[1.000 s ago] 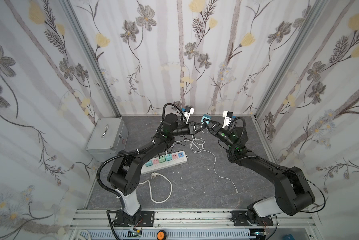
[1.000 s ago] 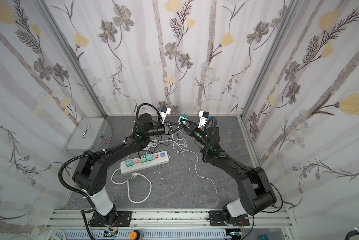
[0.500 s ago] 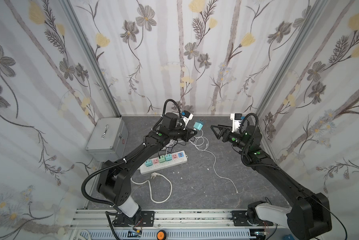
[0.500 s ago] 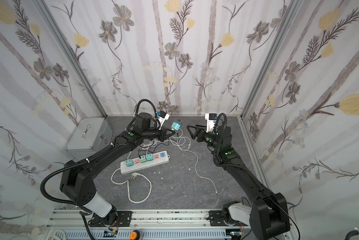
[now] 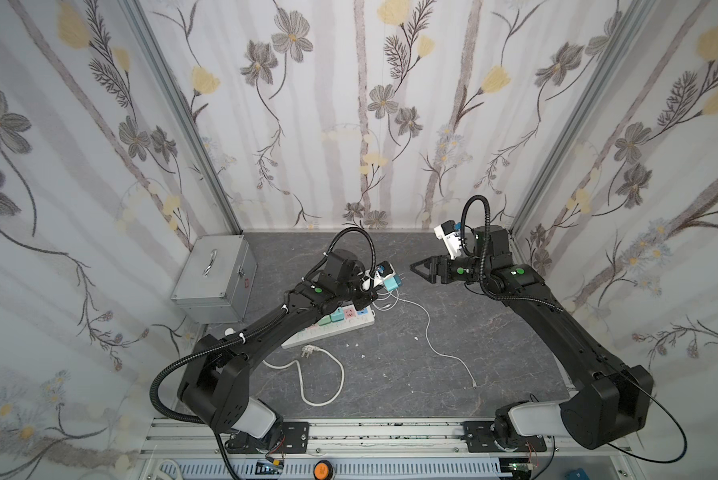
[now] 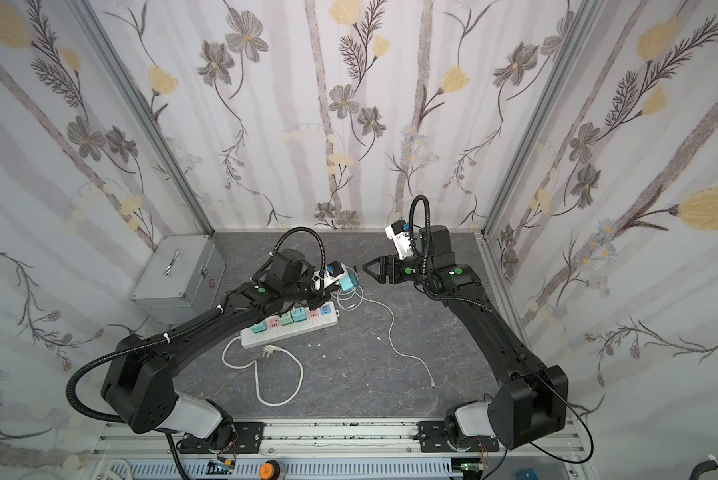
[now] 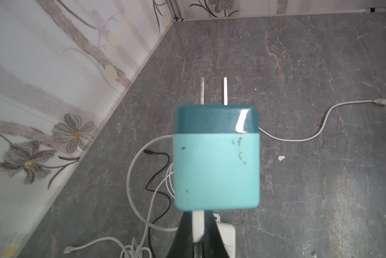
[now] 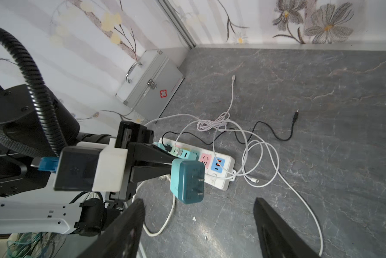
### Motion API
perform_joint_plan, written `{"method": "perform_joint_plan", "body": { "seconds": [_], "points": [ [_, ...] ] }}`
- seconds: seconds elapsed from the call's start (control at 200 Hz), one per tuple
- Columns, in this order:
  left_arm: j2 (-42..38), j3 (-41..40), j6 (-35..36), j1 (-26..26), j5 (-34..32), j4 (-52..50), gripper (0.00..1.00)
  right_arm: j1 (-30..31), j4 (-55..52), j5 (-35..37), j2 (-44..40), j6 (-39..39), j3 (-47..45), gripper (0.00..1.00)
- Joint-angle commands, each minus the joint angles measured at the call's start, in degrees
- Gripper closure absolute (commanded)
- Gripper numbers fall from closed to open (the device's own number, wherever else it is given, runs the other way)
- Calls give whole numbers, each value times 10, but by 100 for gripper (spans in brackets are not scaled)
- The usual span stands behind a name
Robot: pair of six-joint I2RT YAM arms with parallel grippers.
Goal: Insert plugs into power strip
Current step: Turn over the plug.
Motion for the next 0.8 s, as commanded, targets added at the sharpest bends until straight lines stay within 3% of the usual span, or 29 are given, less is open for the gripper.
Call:
{"method": "perform_joint_plan", "body": {
  "seconds": [0.0,0.29,0.595,0.795],
  "points": [
    [-2,9,137,0,31,-5,100,8,-35,-54,14,-5,10,23],
    [-9,-33,173,-7,39,72,100,31,-70,-91,86,-30,45,29],
    [-7,-43,182,-8,19,89,100,41,-93,-133,123,-56,63,53],
    [-4,-43,184,-8,10,94,100,41,-106,-140,125,-74,60,58]
  ]
}}
